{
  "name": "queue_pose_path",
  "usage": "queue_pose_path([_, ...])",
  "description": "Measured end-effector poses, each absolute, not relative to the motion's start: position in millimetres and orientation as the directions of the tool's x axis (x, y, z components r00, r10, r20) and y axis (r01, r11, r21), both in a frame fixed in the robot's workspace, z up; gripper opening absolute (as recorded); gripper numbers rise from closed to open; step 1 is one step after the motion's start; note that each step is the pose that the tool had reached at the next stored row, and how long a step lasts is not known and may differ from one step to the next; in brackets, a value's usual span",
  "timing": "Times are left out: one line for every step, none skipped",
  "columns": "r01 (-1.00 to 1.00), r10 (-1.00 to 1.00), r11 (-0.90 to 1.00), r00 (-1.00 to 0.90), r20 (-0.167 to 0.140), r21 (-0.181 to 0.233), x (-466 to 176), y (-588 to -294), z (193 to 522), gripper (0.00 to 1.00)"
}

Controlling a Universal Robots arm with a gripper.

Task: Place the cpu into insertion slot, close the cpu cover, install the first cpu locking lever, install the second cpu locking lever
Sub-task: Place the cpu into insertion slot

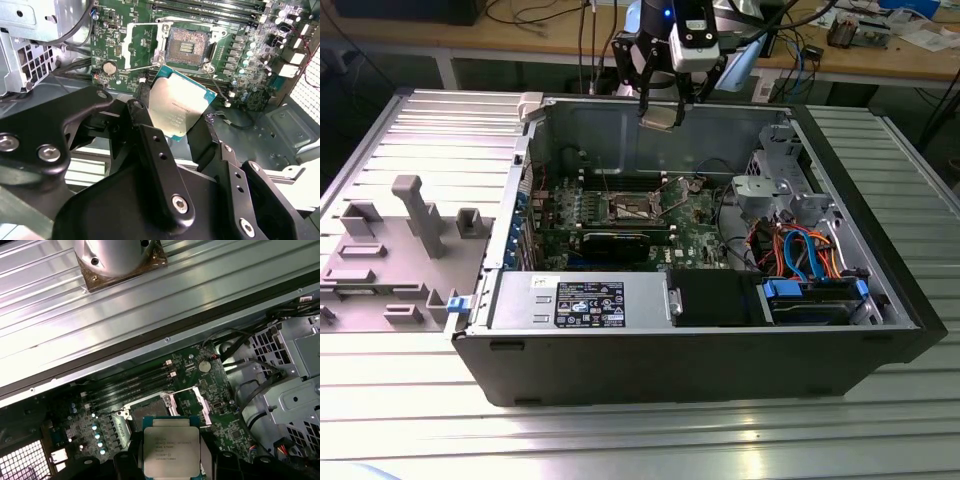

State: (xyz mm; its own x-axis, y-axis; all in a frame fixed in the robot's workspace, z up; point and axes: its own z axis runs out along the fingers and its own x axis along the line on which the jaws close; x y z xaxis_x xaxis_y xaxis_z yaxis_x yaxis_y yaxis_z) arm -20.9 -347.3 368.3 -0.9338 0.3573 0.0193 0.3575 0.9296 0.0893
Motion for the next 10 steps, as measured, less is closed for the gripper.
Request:
queue_pose_path([0.362, 0.361, 0.928, -0.932, 0.019, 0.089, -20.9, -347.3, 368.3, 0.54])
queue_pose_path([0.365, 0.364, 0.927, -0.931, 0.019, 0.089, -20.9, -347.3, 368.3, 0.54])
queue_pose_path([0.369, 0.369, 0.925, -0.929, 0.019, 0.089, -20.9, -347.3, 368.3, 0.54])
queue_pose_path([0.372, 0.372, 0.924, -0.928, 0.019, 0.089, -20.9, -347.3, 368.3, 0.54])
queue_pose_path([0.375, 0.374, 0.923, -0.927, 0.019, 0.089, -20.9, -347.3, 368.3, 0.54])
queue_pose_path([0.378, 0.378, 0.921, -0.926, 0.019, 0.089, -20.9, -347.3, 368.3, 0.54])
queue_pose_path([0.384, 0.384, 0.919, -0.923, 0.019, 0.089, -20.9, -347.3, 368.3, 0.54])
queue_pose_path([0.391, 0.391, 0.916, -0.92, 0.019, 0.089, -20.9, -347.3, 368.3, 0.54])
queue_pose_path([0.395, 0.395, 0.914, -0.919, 0.019, 0.089, -20.9, -347.3, 368.3, 0.54])
queue_pose_path([0.398, 0.398, 0.913, -0.917, 0.019, 0.089, -20.9, -347.3, 368.3, 0.54])
